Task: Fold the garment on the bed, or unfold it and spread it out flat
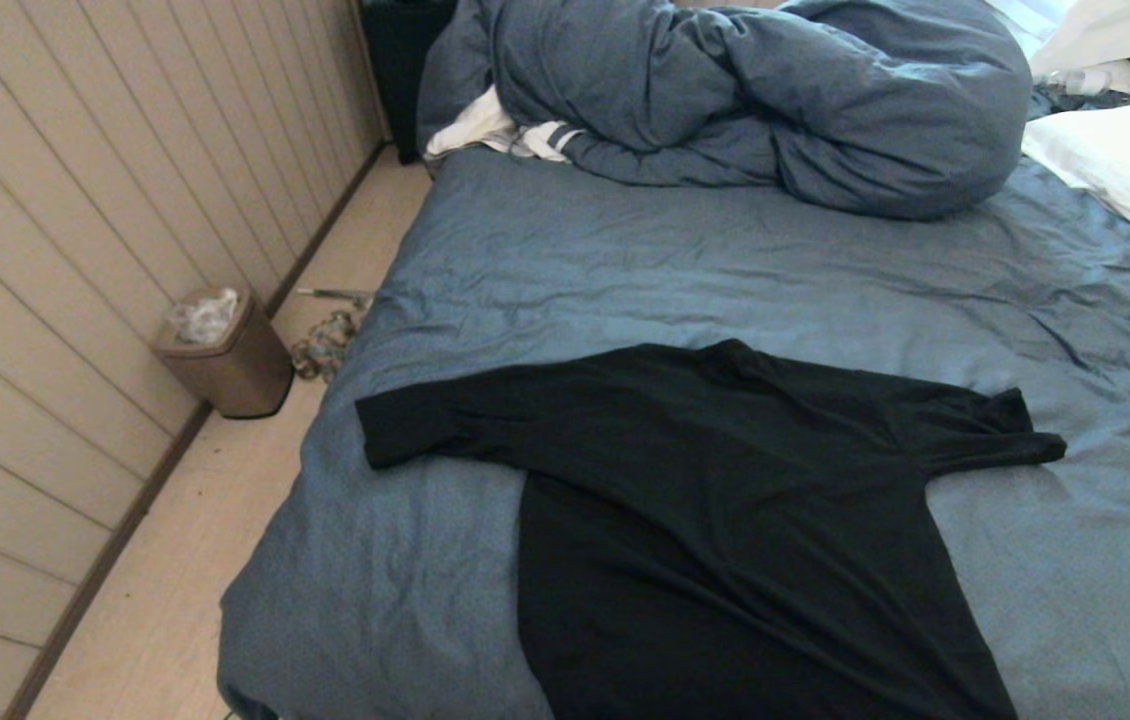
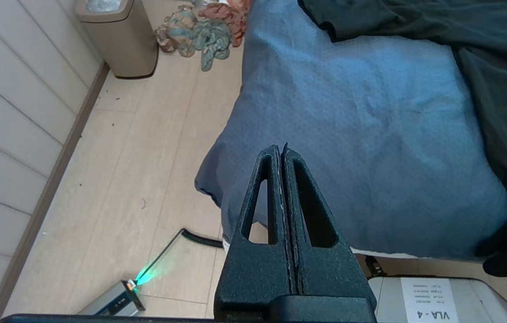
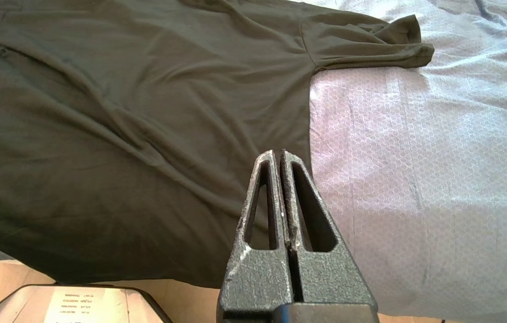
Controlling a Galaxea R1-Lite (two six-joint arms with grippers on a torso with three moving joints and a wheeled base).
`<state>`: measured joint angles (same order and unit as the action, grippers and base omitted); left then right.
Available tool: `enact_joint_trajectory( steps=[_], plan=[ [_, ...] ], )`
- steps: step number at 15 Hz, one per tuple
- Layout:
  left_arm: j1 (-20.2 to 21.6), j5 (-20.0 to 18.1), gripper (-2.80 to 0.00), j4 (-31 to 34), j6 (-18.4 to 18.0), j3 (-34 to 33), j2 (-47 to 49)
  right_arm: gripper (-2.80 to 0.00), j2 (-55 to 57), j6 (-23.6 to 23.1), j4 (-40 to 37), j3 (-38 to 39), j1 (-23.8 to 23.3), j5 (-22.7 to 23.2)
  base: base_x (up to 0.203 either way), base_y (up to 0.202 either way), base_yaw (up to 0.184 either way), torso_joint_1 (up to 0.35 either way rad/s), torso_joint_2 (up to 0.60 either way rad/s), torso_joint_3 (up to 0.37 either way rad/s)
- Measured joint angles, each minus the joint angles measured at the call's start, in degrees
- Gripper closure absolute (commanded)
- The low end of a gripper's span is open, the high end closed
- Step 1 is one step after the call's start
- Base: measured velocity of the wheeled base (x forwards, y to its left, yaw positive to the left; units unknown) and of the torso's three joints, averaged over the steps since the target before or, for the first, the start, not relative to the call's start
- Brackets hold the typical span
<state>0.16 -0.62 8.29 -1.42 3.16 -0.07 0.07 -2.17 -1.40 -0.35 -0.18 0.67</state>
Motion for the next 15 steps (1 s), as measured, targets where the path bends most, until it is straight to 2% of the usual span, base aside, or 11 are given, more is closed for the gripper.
enact_joint_trajectory(
  steps=[15],
  plan=[
    [0.0, 0.0, 0.0, 0.0, 0.0, 0.0, 0.0, 0.0, 0.1, 0.1, 0.1, 0.2, 0.0, 0.0, 0.0, 0.0, 0.0, 0.0, 0.0, 0.0]
  ],
)
